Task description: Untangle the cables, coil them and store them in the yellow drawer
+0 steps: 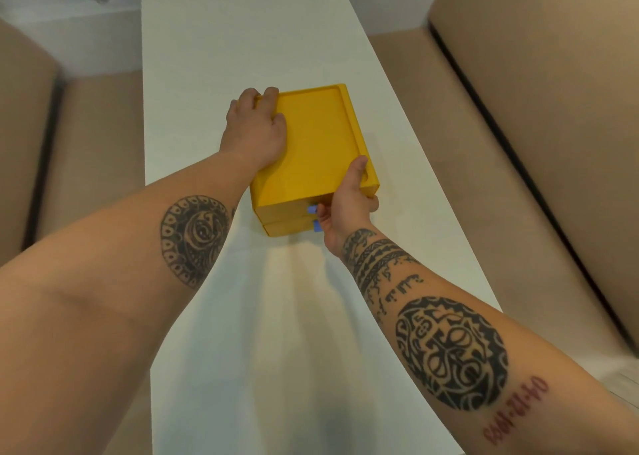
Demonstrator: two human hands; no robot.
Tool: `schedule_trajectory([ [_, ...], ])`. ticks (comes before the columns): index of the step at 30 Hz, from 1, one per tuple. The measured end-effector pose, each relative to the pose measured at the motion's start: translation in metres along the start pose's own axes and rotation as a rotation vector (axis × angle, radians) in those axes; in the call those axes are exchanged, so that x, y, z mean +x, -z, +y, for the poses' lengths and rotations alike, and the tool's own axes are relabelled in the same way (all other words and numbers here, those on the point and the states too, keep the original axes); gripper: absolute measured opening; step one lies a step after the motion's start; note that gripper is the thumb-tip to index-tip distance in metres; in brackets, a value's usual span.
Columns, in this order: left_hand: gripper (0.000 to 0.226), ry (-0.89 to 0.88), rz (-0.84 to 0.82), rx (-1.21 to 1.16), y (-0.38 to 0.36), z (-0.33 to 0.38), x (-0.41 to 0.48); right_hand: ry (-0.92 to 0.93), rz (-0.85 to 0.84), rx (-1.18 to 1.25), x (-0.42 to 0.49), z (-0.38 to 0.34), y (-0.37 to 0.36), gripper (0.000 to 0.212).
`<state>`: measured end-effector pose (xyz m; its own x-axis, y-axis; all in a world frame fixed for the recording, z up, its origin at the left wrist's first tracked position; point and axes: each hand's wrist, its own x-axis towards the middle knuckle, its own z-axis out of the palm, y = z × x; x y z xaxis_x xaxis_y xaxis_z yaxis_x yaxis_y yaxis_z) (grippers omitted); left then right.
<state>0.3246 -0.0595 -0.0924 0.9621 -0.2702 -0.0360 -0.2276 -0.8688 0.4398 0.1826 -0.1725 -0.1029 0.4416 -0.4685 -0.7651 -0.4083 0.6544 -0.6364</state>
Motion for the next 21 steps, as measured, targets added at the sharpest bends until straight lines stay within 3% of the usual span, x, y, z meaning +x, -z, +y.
schedule_trajectory([
  [5, 0.054, -0.004, -0.026, 0.01, 0.004, 0.003, -0.002, -0.06, -0.15, -0.038, 0.0, -0.005, 0.018, 0.1],
  [8, 0.055, -0.001, -0.038, 0.0, 0.005, 0.006, -0.004, -0.085, -0.209, -0.17, 0.005, -0.007, 0.028, 0.107],
  [12, 0.059, 0.022, -0.061, -0.016, 0.008, 0.007, -0.005, -0.054, -0.244, -0.112, 0.008, -0.01, 0.025, 0.105],
  [16, 0.062, 0.054, -0.111, 0.039, 0.01, 0.008, -0.007, -0.053, -0.276, -0.11, 0.013, -0.009, 0.029, 0.122],
  [21, 0.068, 0.107, -0.166, 0.152, 0.02, 0.018, -0.014, -0.075, -0.349, -0.12, -0.005, -0.013, 0.053, 0.112],
])
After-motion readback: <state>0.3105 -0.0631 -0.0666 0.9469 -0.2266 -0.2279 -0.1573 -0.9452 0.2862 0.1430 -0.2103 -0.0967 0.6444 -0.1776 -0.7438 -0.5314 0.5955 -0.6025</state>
